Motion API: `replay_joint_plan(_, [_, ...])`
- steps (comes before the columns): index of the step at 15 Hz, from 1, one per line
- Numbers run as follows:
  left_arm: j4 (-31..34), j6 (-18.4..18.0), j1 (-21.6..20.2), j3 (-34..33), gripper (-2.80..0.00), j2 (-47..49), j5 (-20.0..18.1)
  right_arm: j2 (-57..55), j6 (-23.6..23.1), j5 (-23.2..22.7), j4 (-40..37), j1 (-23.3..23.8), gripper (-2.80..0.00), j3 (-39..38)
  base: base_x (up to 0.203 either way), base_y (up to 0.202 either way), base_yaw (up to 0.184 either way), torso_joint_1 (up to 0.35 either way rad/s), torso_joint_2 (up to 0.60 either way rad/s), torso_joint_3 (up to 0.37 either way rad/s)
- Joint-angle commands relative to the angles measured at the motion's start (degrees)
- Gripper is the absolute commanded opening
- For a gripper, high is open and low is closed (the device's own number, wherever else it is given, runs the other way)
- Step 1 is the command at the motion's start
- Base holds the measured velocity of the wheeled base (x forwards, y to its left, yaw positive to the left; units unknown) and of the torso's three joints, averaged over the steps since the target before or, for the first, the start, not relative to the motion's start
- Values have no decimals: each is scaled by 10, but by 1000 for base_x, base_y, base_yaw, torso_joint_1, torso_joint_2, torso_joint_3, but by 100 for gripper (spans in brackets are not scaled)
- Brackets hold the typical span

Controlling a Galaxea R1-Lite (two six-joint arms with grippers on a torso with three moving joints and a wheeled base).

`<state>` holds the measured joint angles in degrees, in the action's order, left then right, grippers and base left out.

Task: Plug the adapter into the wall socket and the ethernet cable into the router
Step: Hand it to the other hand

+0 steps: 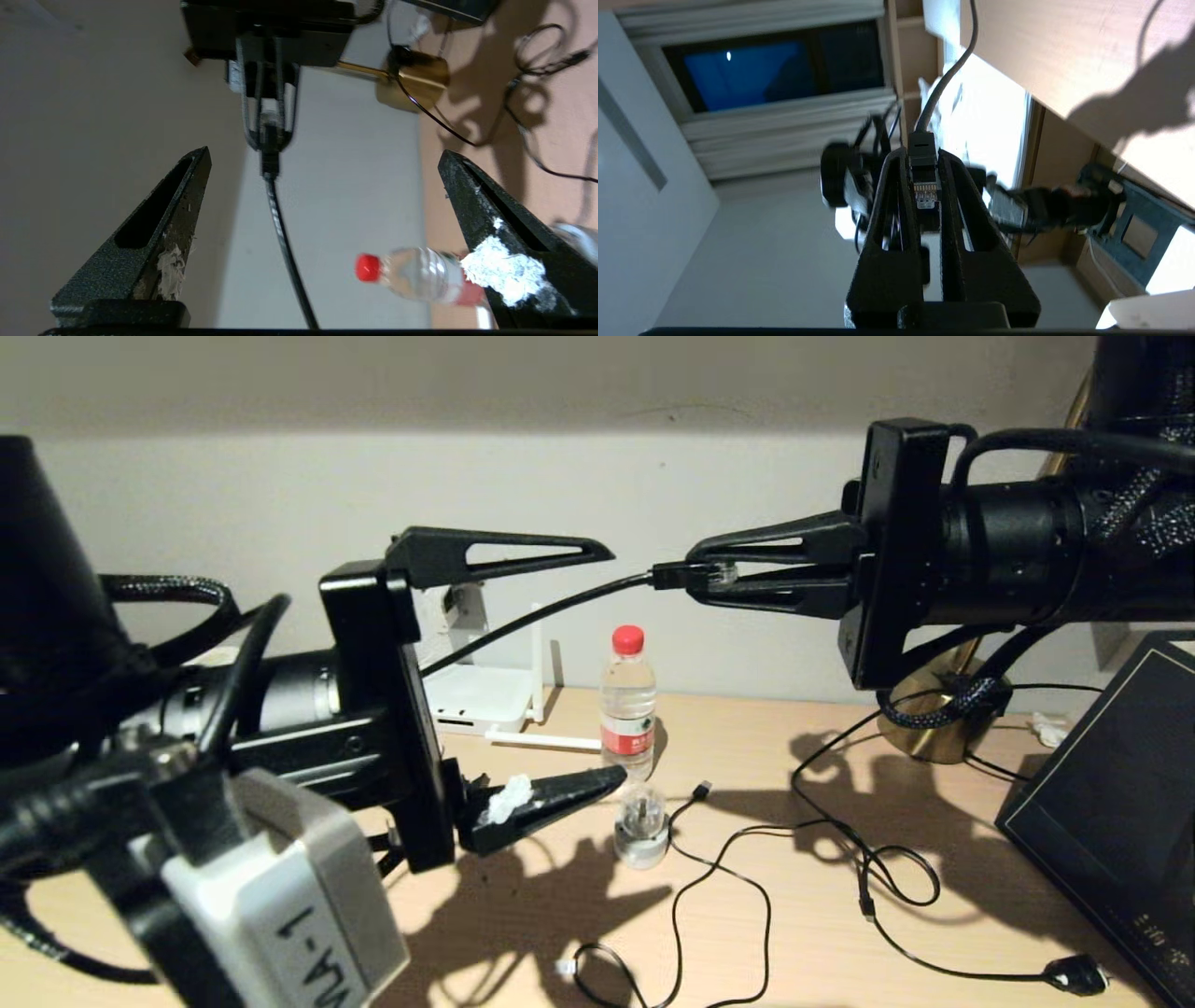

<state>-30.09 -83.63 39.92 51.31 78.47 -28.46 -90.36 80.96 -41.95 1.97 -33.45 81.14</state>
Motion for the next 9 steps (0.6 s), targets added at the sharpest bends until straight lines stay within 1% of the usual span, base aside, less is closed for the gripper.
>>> replay_joint_plan(1, [-35, -3, -13, 29, 0, 42, -28, -16, 6, -12, 0, 0, -280, 7, 0, 0, 0, 0, 0, 0])
replay_joint_plan(2, [-44, -3, -13, 49, 0, 56, -40, -25, 12, -13, 0, 0, -280, 16, 0, 0, 0, 0, 0, 0])
replay_joint_plan(3, [-48, -2, -15, 62, 0, 68, -61, -30, 29, -14, 0, 0, -280, 26, 0, 0, 0, 0, 0, 0])
replay_joint_plan(4, [-53, -3, -15, 66, 0, 74, -69, -30, 42, -22, 0, 0, -280, 31, 0, 0, 0, 0, 0, 0])
replay_joint_plan(6, [-73, 3, -15, 72, 0, 81, -69, -24, 52, -49, 0, 0, -280, 30, 0, 0, 0, 0, 0, 0])
replay_joint_plan(7, [-73, 5, -13, 73, 0, 82, -69, -23, 63, -56, 0, 0, -280, 31, 0, 0, 0, 0, 0, 0])
replay_joint_plan(9, [-76, 5, -12, 73, 0, 81, -69, -15, 67, -61, 0, 1, -280, 28, 0, 0, 0, 0, 0, 0])
